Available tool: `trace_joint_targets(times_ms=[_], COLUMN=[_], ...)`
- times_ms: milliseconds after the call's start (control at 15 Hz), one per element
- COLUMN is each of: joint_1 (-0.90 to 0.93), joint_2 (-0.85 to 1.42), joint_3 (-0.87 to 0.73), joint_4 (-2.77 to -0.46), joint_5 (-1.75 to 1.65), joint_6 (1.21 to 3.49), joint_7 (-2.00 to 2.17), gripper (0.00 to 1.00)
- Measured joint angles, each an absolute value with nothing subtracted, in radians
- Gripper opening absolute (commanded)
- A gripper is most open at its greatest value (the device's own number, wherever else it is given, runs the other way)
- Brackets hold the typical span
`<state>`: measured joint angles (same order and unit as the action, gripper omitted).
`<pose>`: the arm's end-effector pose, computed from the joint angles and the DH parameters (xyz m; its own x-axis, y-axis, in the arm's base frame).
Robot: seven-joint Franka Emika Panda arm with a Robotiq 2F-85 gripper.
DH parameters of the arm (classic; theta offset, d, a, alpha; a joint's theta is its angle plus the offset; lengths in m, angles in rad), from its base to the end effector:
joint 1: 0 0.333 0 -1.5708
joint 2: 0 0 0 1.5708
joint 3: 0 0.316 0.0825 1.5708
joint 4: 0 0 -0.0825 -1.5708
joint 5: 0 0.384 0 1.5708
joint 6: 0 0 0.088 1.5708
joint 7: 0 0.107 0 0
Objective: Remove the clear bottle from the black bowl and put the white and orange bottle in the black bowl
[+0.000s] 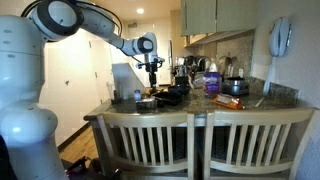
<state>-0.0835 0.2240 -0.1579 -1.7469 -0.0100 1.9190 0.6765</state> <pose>0.6018 -0.1426 0.4394 0.6125 -0.7904 -0.0108 -0.7884 -0.6117 0.0653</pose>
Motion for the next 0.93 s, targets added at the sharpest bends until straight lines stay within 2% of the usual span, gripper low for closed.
trace_joint_targets(times_ms=[933], joint_1=[-0.011], joint_2=[0.216], joint_3=[-0.101], joint_4=[-1.785], joint_5=[-0.011], joint_6=[1.840], joint_7=[0.632], gripper=[1.00])
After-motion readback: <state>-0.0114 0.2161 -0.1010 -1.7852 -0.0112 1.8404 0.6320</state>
